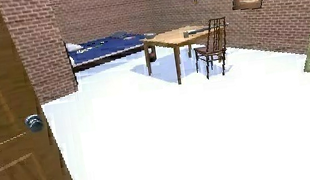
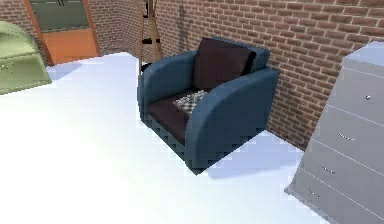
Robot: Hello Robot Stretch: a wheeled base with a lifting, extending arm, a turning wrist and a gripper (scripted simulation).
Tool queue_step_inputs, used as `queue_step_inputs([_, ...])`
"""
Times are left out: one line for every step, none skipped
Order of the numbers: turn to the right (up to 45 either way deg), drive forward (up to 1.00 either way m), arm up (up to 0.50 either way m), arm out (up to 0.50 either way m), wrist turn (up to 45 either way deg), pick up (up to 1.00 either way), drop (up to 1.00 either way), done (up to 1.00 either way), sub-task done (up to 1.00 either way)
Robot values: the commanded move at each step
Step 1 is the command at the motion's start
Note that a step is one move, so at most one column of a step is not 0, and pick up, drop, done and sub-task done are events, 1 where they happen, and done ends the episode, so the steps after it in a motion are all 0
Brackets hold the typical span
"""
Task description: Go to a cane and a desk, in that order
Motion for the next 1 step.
queue_step_inputs([0.0, 1.00, 0.00, 0.00, 0.0, 0.00, 0.00, 0.00, 0.00])
